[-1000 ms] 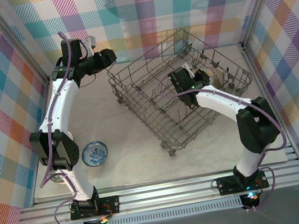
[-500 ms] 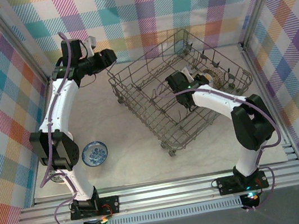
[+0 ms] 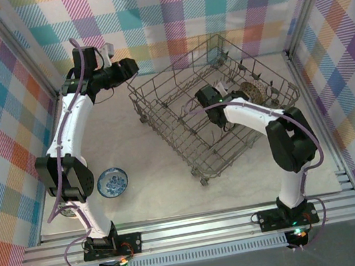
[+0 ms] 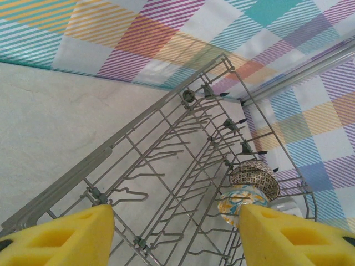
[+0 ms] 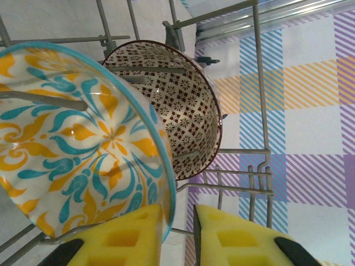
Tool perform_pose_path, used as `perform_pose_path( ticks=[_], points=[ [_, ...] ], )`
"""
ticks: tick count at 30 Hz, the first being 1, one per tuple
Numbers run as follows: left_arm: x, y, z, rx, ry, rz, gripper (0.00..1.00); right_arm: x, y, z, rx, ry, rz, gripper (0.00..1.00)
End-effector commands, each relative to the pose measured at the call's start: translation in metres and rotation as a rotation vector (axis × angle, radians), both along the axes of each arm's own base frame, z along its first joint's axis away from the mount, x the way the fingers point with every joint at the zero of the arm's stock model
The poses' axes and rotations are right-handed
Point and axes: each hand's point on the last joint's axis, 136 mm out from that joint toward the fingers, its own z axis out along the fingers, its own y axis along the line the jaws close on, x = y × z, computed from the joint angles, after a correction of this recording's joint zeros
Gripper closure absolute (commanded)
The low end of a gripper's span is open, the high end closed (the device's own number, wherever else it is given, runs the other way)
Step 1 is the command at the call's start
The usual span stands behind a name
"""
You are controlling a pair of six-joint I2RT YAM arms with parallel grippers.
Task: Load the bowls into the dish rack
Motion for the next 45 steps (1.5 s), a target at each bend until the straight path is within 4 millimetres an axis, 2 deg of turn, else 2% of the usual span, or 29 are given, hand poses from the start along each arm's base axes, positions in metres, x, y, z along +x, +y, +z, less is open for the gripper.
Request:
perform_pose_path(
  ticks=[1, 6, 10, 13, 16, 20, 23, 26, 30, 34, 37, 40, 45],
  points=[
    [-0.001, 0.007, 0.013, -0.022, -0.026, 0.009, 0.39, 0.004, -0.002, 0.012, 0.005, -0.038, -0.027, 0.72],
    [-0.001, 0.008, 0.010, -0.017, -0.013, 0.014, 0.39, 0.006, 0.002, 0.020, 0.049, -0.054, -0.021, 0.52],
    [-0.003, 0.010, 0.009, -0.011, 0.012, 0.027, 0.39, 0.003, 0.008, 0.027, 0.129, -0.035, 0.003, 0.29],
    [-0.005, 0.014, 0.005, 0.005, 0.031, 0.051, 0.38, 0.006, 0.017, 0.035, 0.198, -0.062, 0.069, 0.18],
    [-0.010, 0.026, -0.002, 0.048, 0.080, 0.118, 0.38, 0.010, 0.030, 0.051, 0.280, -0.122, 0.155, 0.12],
    [-0.025, 0.049, -0.006, 0.118, 0.130, 0.212, 0.38, 0.020, 0.052, 0.073, 0.414, -0.174, 0.274, 0.07],
    [-0.045, 0.068, -0.009, 0.165, 0.192, 0.294, 0.38, 0.019, 0.074, 0.084, 0.539, -0.158, 0.360, 0.04],
    [-0.073, 0.089, -0.015, 0.218, 0.279, 0.374, 0.37, 0.011, 0.093, 0.093, 0.701, -0.149, 0.417, 0.03],
    [-0.121, 0.118, -0.041, 0.322, 0.456, 0.509, 0.37, 0.003, 0.115, 0.104, 0.866, -0.139, 0.492, 0.03],
    [-0.176, 0.135, -0.075, 0.361, 0.617, 0.610, 0.36, -0.002, 0.132, 0.109, 0.970, -0.140, 0.562, 0.03],
    [-0.209, 0.140, -0.096, 0.340, 0.685, 0.668, 0.35, -0.009, 0.143, 0.113, 1.068, -0.122, 0.590, 0.03],
    [-0.231, 0.141, -0.122, 0.317, 0.746, 0.708, 0.34, -0.016, 0.148, 0.113, 1.098, -0.100, 0.616, 0.03],
    [-0.243, 0.140, -0.184, 0.294, 0.881, 0.711, 0.33, -0.020, 0.138, 0.110, 1.074, -0.130, 0.607, 0.03]
  ],
)
